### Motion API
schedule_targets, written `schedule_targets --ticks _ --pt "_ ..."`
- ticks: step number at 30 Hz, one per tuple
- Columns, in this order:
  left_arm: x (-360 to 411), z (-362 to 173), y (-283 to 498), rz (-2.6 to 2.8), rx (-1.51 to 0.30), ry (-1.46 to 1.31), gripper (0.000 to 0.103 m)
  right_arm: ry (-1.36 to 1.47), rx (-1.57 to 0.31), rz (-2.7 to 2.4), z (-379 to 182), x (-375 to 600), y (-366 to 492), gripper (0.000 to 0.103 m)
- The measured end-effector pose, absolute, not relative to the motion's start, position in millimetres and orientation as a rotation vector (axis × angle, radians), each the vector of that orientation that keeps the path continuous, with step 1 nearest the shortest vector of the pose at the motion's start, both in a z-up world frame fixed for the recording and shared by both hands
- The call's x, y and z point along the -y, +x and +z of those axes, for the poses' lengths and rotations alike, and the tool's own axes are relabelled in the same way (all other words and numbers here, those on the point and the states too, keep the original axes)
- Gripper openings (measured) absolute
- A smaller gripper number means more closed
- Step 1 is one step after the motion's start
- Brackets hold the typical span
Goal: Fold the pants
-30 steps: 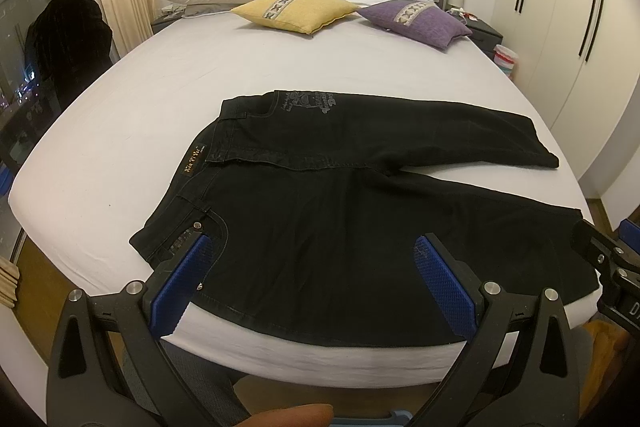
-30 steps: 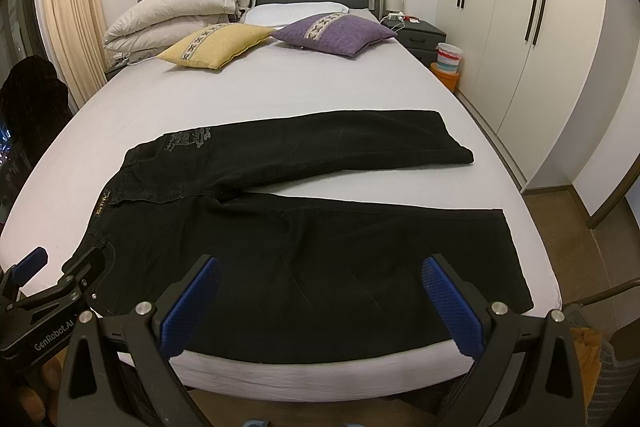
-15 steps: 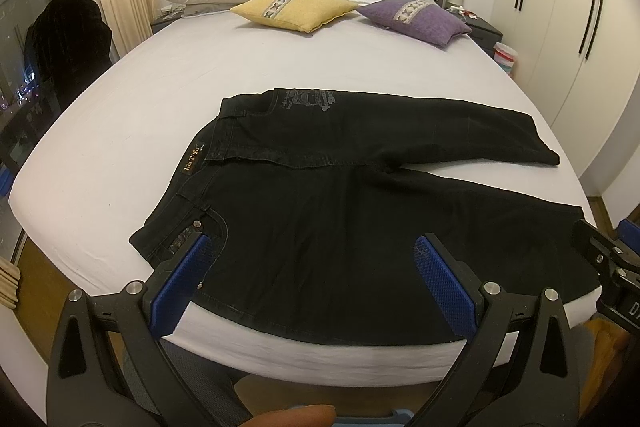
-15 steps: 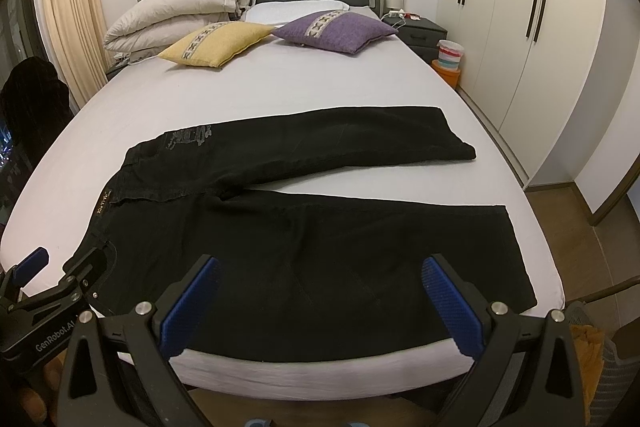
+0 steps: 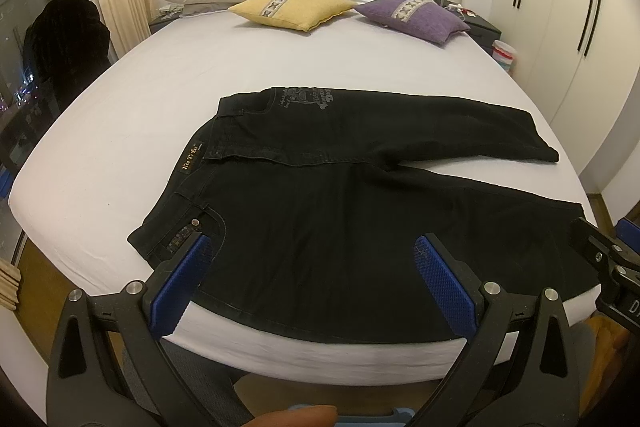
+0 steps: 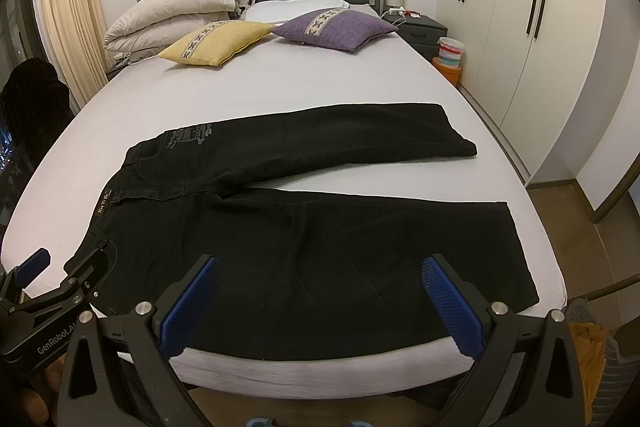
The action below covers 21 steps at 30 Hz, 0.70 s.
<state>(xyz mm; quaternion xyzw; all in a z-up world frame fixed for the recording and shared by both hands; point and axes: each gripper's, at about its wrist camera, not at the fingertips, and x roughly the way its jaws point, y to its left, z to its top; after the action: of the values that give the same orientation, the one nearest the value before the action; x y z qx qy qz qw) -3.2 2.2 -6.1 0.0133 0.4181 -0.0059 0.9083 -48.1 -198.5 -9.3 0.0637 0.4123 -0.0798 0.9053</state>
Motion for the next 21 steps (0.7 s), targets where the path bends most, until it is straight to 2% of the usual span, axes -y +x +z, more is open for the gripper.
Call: schedule_targets --ticks 21 --pt "-0.2 -7.4 -4.1 -0.012 -0.864 0.028 0.103 0.135 -0.855 -0.164 -11.7 196.7 -48.8 0.103"
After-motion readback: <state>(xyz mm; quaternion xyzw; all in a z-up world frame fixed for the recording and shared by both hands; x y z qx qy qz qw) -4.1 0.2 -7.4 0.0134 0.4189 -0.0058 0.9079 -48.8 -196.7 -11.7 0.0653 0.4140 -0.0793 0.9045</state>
